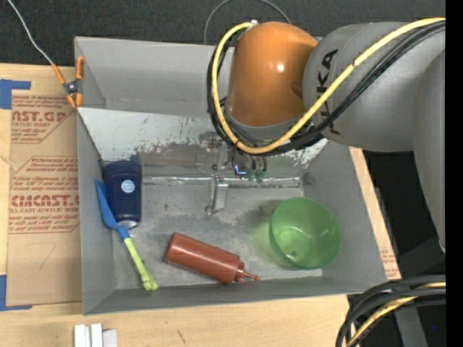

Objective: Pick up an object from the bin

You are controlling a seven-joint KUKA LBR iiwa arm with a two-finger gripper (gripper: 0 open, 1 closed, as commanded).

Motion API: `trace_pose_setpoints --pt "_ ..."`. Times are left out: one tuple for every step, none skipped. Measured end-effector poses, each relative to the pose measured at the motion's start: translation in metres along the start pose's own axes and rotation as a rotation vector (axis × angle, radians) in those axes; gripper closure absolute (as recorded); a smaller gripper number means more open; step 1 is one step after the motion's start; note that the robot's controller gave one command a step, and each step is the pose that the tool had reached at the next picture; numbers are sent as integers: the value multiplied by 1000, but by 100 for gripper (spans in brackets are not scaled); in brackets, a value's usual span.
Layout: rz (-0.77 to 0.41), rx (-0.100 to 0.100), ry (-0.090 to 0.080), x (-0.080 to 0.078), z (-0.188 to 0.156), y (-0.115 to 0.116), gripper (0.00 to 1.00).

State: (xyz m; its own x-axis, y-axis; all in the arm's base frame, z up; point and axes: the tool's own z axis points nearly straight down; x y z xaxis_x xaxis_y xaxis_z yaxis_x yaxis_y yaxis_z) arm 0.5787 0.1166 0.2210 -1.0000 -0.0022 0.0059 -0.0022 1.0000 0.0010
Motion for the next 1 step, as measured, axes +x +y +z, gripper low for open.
trace_pose_setpoints --pt "2 -1 -8 -2 -5 -1 0"
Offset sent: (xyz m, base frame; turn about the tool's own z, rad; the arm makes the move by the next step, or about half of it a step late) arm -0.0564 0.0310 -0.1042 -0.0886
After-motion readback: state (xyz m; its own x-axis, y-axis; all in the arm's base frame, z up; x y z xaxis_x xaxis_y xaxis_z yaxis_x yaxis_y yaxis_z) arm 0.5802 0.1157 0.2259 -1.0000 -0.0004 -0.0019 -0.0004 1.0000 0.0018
